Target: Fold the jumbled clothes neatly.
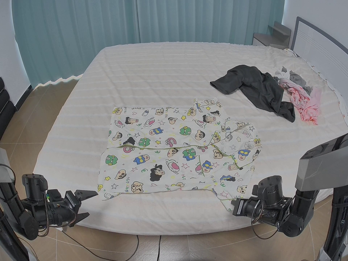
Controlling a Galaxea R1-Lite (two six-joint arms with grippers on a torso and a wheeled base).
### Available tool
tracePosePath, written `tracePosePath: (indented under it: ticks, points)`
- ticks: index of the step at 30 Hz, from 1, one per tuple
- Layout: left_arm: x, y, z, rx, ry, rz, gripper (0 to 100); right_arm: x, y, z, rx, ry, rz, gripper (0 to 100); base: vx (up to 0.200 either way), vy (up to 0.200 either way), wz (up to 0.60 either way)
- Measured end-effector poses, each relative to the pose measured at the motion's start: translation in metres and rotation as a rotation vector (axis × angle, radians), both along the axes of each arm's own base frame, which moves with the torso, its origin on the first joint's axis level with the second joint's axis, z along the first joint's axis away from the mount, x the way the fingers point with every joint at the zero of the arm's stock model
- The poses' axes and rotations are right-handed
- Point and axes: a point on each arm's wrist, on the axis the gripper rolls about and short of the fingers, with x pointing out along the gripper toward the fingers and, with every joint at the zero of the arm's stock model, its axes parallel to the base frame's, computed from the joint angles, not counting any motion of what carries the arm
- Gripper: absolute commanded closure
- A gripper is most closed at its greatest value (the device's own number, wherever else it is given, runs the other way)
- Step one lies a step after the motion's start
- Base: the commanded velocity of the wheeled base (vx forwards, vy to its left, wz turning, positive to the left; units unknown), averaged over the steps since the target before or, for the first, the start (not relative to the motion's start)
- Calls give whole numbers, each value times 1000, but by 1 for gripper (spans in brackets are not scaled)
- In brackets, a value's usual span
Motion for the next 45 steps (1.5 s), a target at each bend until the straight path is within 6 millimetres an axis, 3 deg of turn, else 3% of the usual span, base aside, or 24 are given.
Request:
tracePosePath:
  ticks: [11, 19, 25, 33, 44, 45]
  points:
    - [4, -38, 0, 91, -9, -22, 0, -3, 3, 10, 24, -27, 11, 100, 0, 0, 0]
    - [36, -58, -15, 201, -10, 126, 0, -4, 4, 14, 46, -62, 19, 100, 0, 0, 0]
    - [58, -83, -29, 255, -15, 138, 0, -7, 3, 14, 49, -67, 20, 100, 0, 0, 0]
    - [79, -94, -41, 318, 7, 190, 0, -8, 3, 14, 47, -64, 20, 100, 0, 0, 0]
    - [103, -98, -41, 315, -39, 282, 0, -12, 1, 16, 65, -95, 21, 100, 0, 0, 0]
    - [105, -98, -43, 323, -38, 292, 100, -12, 0, 16, 67, -100, 20, 100, 0, 0, 0]
